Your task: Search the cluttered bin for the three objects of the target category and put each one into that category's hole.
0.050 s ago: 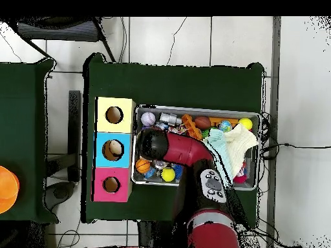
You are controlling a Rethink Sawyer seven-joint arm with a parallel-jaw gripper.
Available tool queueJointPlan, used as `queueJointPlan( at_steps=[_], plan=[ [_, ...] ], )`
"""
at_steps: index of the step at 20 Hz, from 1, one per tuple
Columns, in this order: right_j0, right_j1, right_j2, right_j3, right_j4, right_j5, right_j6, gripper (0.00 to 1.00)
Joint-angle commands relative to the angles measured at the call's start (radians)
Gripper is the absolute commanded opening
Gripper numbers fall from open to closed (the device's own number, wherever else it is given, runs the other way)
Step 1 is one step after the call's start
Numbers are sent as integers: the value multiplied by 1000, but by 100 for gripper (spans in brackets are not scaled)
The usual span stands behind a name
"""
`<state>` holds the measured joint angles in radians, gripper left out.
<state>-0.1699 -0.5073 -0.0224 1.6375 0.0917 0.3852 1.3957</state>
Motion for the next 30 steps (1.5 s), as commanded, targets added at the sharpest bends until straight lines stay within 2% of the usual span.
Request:
queueJointPlan(
  at_steps=[1, 4, 7, 20, 30],
  plan=[
    [-36, 8, 26, -102, 24, 148, 142, 100],
    [-61, 61, 51, -72, 19, 77, 150, 100],
    [-72, 63, 60, -35, 5, 29, 151, 100],
    [-114, 95, 109, 11, -10, -24, 136, 100],
    [-99, 80, 126, 125, 21, -98, 213, 100]
  ],
)
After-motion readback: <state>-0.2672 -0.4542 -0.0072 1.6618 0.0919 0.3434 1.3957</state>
